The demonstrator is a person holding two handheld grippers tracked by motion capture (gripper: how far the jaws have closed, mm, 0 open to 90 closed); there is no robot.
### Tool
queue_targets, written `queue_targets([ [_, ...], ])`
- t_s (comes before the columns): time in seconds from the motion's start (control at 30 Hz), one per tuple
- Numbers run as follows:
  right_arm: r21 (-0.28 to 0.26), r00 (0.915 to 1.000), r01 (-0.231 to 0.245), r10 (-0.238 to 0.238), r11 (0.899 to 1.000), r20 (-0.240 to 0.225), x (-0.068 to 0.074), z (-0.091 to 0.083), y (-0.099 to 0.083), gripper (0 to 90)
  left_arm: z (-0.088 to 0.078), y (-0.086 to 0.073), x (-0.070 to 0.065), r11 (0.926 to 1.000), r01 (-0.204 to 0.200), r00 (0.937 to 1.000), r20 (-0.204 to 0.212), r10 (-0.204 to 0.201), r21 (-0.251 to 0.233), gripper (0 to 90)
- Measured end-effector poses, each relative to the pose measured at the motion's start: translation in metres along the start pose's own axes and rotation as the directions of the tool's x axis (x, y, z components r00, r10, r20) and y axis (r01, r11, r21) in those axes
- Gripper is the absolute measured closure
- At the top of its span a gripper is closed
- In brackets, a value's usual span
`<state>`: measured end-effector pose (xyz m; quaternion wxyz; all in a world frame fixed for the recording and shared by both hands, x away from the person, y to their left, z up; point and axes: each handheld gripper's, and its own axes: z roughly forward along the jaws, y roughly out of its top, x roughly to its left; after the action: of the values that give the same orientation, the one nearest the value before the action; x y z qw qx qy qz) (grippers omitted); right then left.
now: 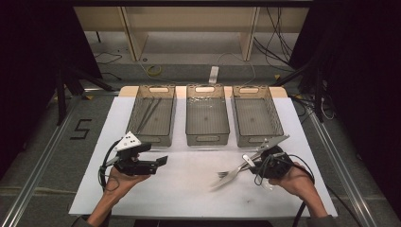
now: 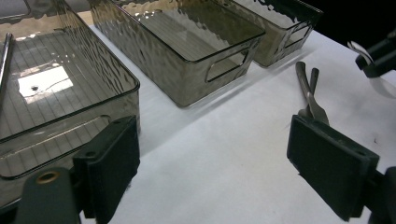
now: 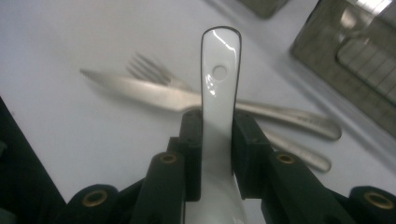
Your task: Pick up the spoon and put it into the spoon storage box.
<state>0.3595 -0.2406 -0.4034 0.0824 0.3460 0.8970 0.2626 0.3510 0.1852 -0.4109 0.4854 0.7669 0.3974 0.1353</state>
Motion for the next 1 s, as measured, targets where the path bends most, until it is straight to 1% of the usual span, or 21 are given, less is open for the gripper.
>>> queue_targets([
  [0.03,-0.018,1.0000,-0.002,0.002,1.000,-0.004,-0.002,-0.002,0.009,76.0,0.000,0.000,0.000,1.0000,0.000,1.0000,0.000,0.000,-0.002,16.6],
  [0.2,-0.066,0.9999,-0.005,0.004,0.998,-0.011,-0.007,-0.004,0.027,76.0,-0.001,0.000,0.001,0.9999,-0.002,1.0000,0.001,0.002,-0.013,16.5],
  [0.23,-0.075,0.9999,-0.003,0.002,0.997,-0.011,-0.008,-0.004,0.031,76.0,-0.001,0.000,0.001,0.9998,0.005,1.0000,-0.001,-0.005,-0.019,16.5],
  [0.27,-0.075,0.9999,-0.003,0.002,0.997,-0.011,-0.008,-0.004,0.031,76.0,-0.002,0.000,0.001,0.9997,0.005,1.0000,-0.001,-0.005,-0.022,16.5],
  [0.3,-0.096,0.9997,-0.014,0.012,0.995,-0.022,-0.009,-0.004,0.035,76.0,-0.002,0.000,0.002,0.9997,0.005,1.0000,0.000,-0.005,-0.024,16.5],
  [0.33,-0.127,0.9983,-0.025,0.018,0.992,-0.056,-0.012,-0.005,0.041,76.0,-0.002,0.000,0.002,0.9997,0.005,1.0000,-0.001,-0.005,-0.025,16.3],
  [0.4,-0.131,0.9984,-0.027,0.020,0.991,-0.054,-0.012,-0.006,0.043,76.0,-0.002,0.000,0.002,0.9996,0.009,1.0000,0.001,-0.009,-0.028,16.1],
  [0.43,-0.136,0.9986,-0.022,0.015,0.990,-0.050,-0.013,-0.006,0.047,76.0,-0.002,0.000,0.002,0.9996,0.010,0.9999,0.002,-0.010,-0.028,16.1],
  [0.47,-0.151,0.9984,-0.026,0.018,0.988,-0.054,-0.014,-0.007,0.053,76.0,-0.002,0.000,0.002,0.9995,0.009,1.0000,0.001,-0.009,-0.029,16.1],
  [0.6,-0.186,0.9979,-0.037,0.027,0.982,-0.058,-0.017,-0.008,0.065,76.0,-0.003,0.000,0.002,0.9990,0.013,0.9999,0.000,-0.013,-0.044,16.1],
  [0.63,-0.202,0.9977,-0.042,0.030,0.979,-0.060,-0.019,-0.008,0.069,76.0,-0.003,0.000,0.002,0.9989,0.013,0.9999,-0.001,-0.013,-0.045,16.1],
  [0.67,-0.212,0.9975,-0.047,0.035,0.976,-0.062,-0.019,-0.008,0.071,76.0,-0.003,0.001,0.002,0.9990,0.011,0.9999,-0.001,-0.012,-0.044,16.1],
  [0.7,-0.212,0.9975,-0.047,0.035,0.976,-0.062,-0.019,-0.008,0.071,76.0,-0.003,0.001,0.002,0.9989,0.011,0.9999,-0.002,-0.011,-0.046,16.1],
  [0.73,-0.262,0.9961,-0.061,0.043,0.963,-0.077,-0.020,-0.009,0.077,76.0,-0.003,0.001,0.002,0.9988,0.010,0.9999,-0.003,-0.010,-0.048,16.1],
  [0.77,-0.271,0.9953,-0.069,0.048,0.960,-0.084,-0.020,-0.009,0.079,76.1,-0.003,0.001,0.002,0.9987,0.008,1.0000,-0.005,-0.009,-0.050,16.1],
  [0.8,-0.281,0.9955,-0.071,0.050,0.957,-0.081,-0.020,-0.008,0.081,76.0,-0.004,0.001,0.002,0.9986,0.010,0.9999,-0.005,-0.010,-0.052,16.1],
  [0.83,-0.281,0.9955,-0.071,0.050,0.957,-0.081,-0.020,-0.008,0.081,76.0,-0.004,0.001,0.002,0.9983,0.012,0.9999,-0.005,-0.013,-0.058,16.1],
  [0.87,-0.285,0.9955,-0.076,0.056,0.956,-0.077,-0.021,-0.006,0.088,76.0,-0.004,0.001,0.002,0.9978,0.015,0.9999,-0.005,-0.015,-0.065,16.1],
  [0.9,-0.285,0.9955,-0.076,0.056,0.956,-0.077,-0.021,-0.006,0.088,76.0,-0.004,0.001,0.002,0.9977,0.014,0.9999,-0.003,-0.014,-0.066,16.1],
  [0.93,-0.296,0.9952,-0.081,0.061,0.952,-0.077,-0.023,-0.004,0.093,76.1,-0.005,0.001,0.002,0.9974,0.016,0.9999,-0.002,-0.016,-0.071,16.1],
  [1.0,-0.298,0.9947,-0.086,0.065,0.951,-0.080,-0.024,-0.003,0.096,76.0,-0.006,0.001,0.003,0.9970,0.019,0.9998,-0.002,-0.019,-0.075,16.1],
])
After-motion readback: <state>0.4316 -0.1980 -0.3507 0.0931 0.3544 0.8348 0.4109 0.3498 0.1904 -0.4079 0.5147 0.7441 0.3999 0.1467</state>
